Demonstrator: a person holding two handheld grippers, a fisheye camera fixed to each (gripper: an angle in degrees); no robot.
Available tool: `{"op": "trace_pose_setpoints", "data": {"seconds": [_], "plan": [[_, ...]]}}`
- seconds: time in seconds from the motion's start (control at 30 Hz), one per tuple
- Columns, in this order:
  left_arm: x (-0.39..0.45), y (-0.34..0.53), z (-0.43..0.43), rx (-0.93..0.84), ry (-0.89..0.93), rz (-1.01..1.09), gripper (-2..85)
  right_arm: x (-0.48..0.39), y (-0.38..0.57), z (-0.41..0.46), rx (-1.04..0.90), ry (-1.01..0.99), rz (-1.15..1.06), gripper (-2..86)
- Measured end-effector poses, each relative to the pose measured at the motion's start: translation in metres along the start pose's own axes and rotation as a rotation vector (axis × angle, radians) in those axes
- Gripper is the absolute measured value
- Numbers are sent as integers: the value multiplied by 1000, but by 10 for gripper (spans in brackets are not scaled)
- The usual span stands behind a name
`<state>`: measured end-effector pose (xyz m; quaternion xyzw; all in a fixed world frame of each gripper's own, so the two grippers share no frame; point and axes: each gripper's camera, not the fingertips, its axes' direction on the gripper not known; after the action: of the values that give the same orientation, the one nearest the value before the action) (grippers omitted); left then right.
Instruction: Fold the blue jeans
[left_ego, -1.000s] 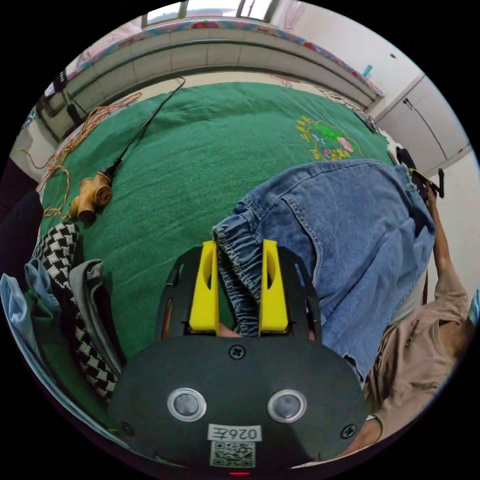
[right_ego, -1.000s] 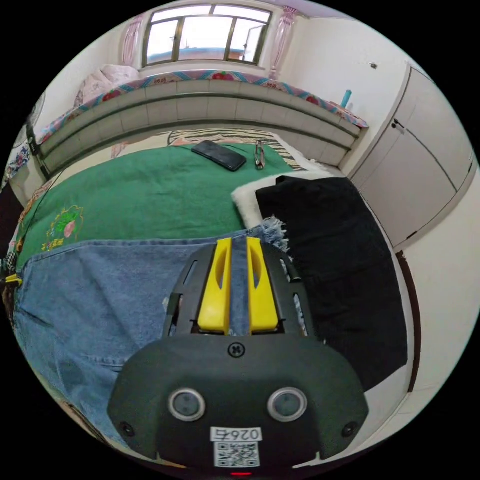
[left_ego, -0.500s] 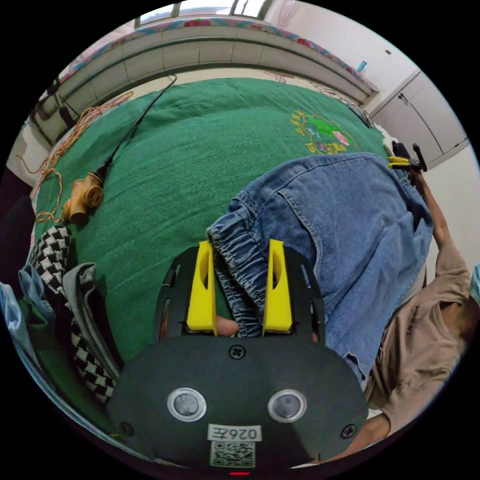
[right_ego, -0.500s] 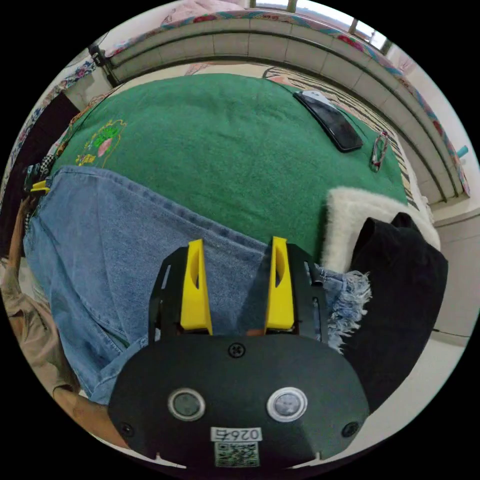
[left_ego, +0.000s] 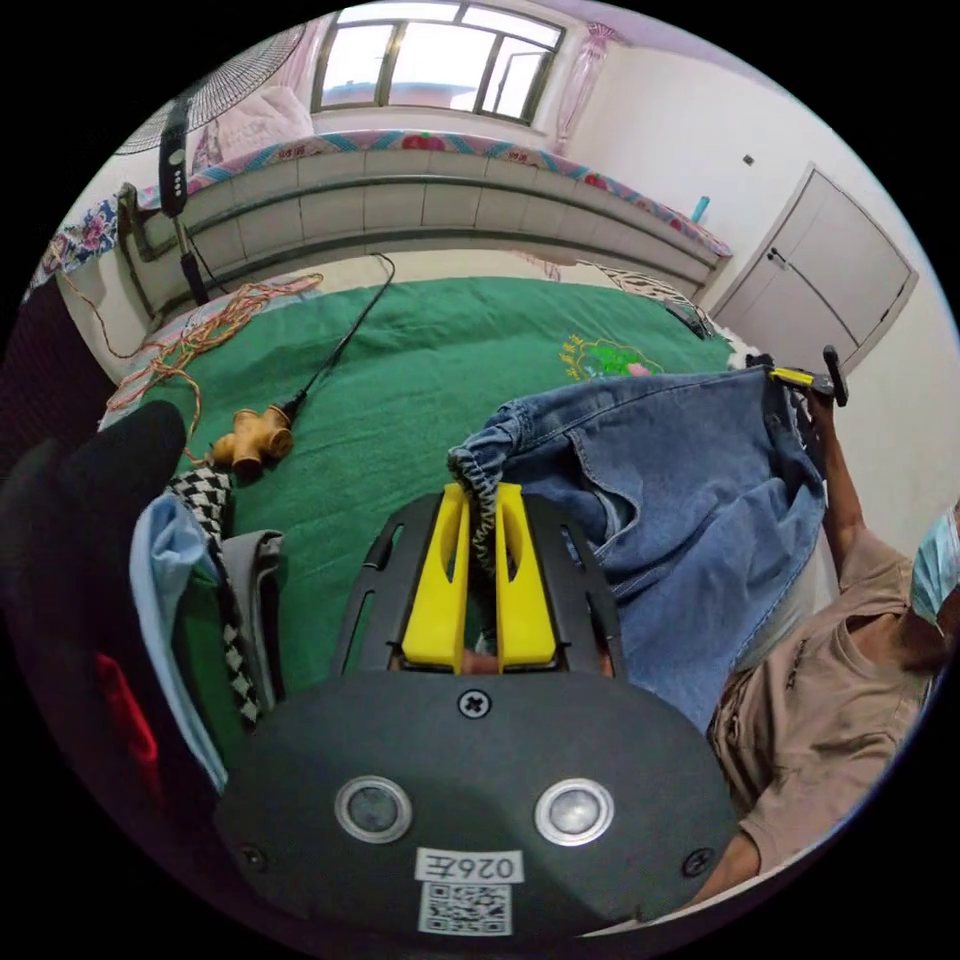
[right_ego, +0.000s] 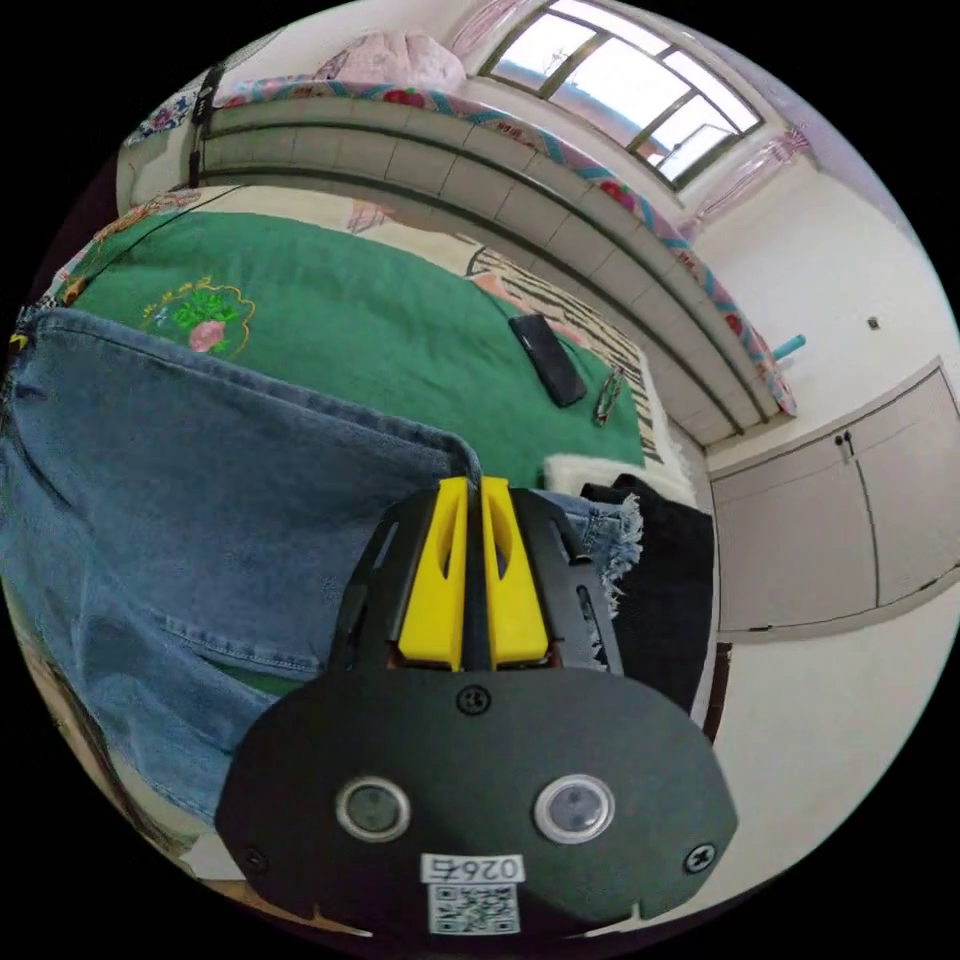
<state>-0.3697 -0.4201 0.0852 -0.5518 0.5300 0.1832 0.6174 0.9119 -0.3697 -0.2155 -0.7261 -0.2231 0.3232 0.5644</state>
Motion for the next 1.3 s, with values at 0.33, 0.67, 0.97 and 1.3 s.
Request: {"op": "trace_pose_setpoints", "data": {"seconds": [0.33,0.67,0.97,1.3], "plan": [[-68,-44,60,-178,-68,-210,62,-10,-74,73,-141,-48,197,37],[-60,-2,45,-125,-109,-192,76,78,20,90,-65,-202,562,35],[-25,98,-86,256,-127,-197,-4,91,89,65,27,-296,617,-6],[33,272,-168,387,-177,-181,98,25,195,-59,162,-420,352,61]]}}
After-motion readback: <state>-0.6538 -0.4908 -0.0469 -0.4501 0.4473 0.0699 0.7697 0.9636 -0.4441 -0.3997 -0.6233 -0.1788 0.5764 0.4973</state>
